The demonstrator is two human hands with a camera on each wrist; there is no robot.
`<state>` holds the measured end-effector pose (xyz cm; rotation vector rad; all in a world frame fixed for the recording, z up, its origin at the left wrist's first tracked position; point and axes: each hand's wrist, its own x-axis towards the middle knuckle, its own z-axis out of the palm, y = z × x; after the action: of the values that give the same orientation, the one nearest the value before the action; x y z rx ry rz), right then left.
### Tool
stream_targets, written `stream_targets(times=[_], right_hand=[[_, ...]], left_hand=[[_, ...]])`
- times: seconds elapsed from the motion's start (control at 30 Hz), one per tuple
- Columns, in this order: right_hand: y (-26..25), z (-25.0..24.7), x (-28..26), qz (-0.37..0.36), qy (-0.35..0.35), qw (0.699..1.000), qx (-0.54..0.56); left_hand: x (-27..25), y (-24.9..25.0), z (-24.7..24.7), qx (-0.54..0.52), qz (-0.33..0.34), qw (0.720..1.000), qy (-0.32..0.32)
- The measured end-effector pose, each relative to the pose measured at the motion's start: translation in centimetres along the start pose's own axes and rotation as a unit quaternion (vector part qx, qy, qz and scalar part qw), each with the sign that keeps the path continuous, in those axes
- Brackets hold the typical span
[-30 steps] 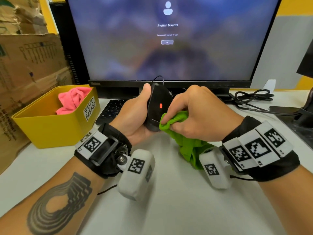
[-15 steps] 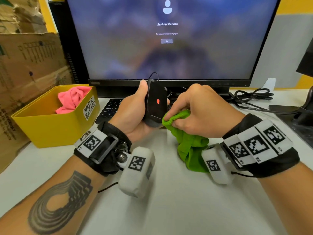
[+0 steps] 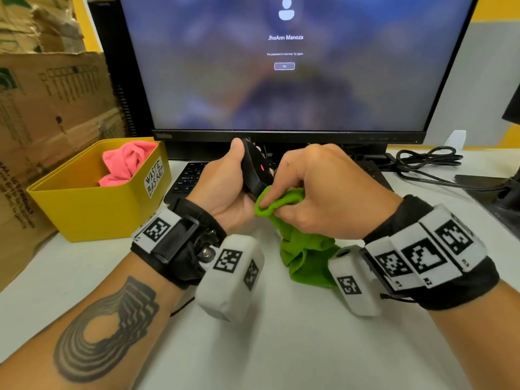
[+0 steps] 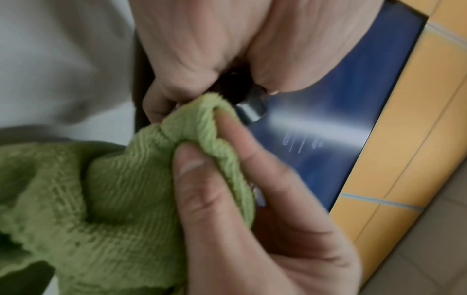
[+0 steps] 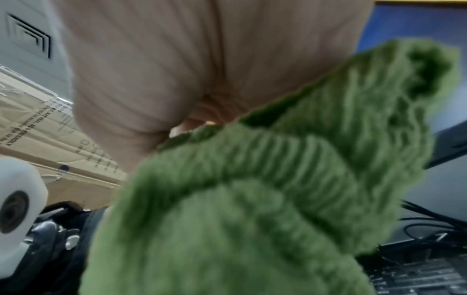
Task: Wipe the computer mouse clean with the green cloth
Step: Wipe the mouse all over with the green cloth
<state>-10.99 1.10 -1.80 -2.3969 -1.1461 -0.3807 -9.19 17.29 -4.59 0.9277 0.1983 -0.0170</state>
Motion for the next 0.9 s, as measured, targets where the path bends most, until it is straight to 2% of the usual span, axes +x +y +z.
stream_targets(times=[0.13, 0.27, 0.4, 0.53, 0.63, 0.73, 0.8, 0.9], right_hand=[[1.2, -0.4, 0.0, 0.041, 0.014, 0.999, -0.028], [2.5, -1.3, -0.2, 0.079, 0.085, 0.993, 0.004], [3.9, -2.0, -0.1, 0.127, 0.166, 0.976, 0.065], [4.6, -1.7, 0.3, 0.214, 0.184, 0.955, 0.088], [4.4, -1.3, 0.4, 0.265, 0.177, 0.944, 0.081], [3.7, -0.8, 0.6, 0.269, 0.180, 0.942, 0.094], [3.2, -0.4, 0.8, 0.259, 0.174, 0.937, 0.159], [2.9, -0.6, 1.1, 0.261, 0.121, 0.900, 0.327]], left_hand=[[0.2, 0.4, -0.4, -0.012, -0.043, 0.999, -0.020], [0.4, 0.4, -0.7, 0.020, -0.072, 0.996, -0.037], [0.9, -0.3, -0.8, 0.045, -0.065, 0.996, -0.039], [0.0, -0.4, -0.2, 0.084, -0.034, 0.994, -0.054], [-1.0, -1.2, 0.3, 0.215, 0.028, 0.971, -0.105], [-0.8, -2.1, -0.4, 0.322, 0.079, 0.937, -0.112], [-0.7, -2.5, -0.6, 0.374, 0.095, 0.914, -0.123], [-0.6, -2.3, -0.7, 0.377, 0.107, 0.910, -0.137]])
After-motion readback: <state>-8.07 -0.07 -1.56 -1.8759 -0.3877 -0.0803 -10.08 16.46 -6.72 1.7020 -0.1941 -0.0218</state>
